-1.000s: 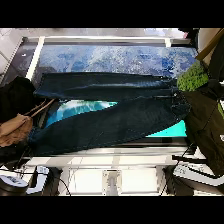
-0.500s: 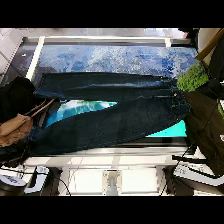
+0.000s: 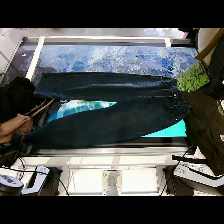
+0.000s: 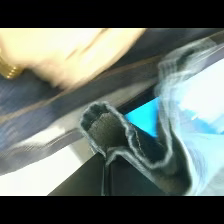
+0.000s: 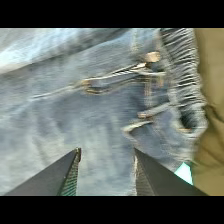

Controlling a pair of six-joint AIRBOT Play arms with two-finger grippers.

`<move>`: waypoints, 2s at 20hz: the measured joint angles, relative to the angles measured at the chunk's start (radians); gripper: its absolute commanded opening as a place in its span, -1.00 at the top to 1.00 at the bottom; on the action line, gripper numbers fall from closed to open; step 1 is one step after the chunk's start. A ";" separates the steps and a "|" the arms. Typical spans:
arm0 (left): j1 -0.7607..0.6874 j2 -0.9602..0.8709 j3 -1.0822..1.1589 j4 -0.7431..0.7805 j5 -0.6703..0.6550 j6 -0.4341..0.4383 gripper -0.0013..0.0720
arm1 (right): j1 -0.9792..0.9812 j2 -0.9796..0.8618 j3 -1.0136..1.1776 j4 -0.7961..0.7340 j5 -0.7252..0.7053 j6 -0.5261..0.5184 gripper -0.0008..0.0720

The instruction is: Fold the clothes and pants, and hang the long-sleeved shirts on hangers.

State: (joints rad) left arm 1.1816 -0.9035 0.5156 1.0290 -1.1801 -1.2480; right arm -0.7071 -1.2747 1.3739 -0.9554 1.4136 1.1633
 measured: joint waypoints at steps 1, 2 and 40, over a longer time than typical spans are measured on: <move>-0.001 0.001 0.028 -0.022 -0.001 0.000 0.93 | -0.011 0.011 -0.004 -0.018 0.000 -0.001 -0.04; -0.001 0.001 0.057 -0.042 -0.003 0.000 0.93 | -0.024 0.023 -0.019 -0.034 0.001 -0.003 -0.04; -0.283 -0.047 0.558 -0.095 -0.001 -0.065 0.95 | -0.138 0.474 -0.460 -0.088 0.086 0.033 0.88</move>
State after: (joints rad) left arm 0.8982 -0.9508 1.0733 0.9344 -1.1812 -1.3128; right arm -0.8452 -0.8005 0.9138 -1.0435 1.4994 1.1965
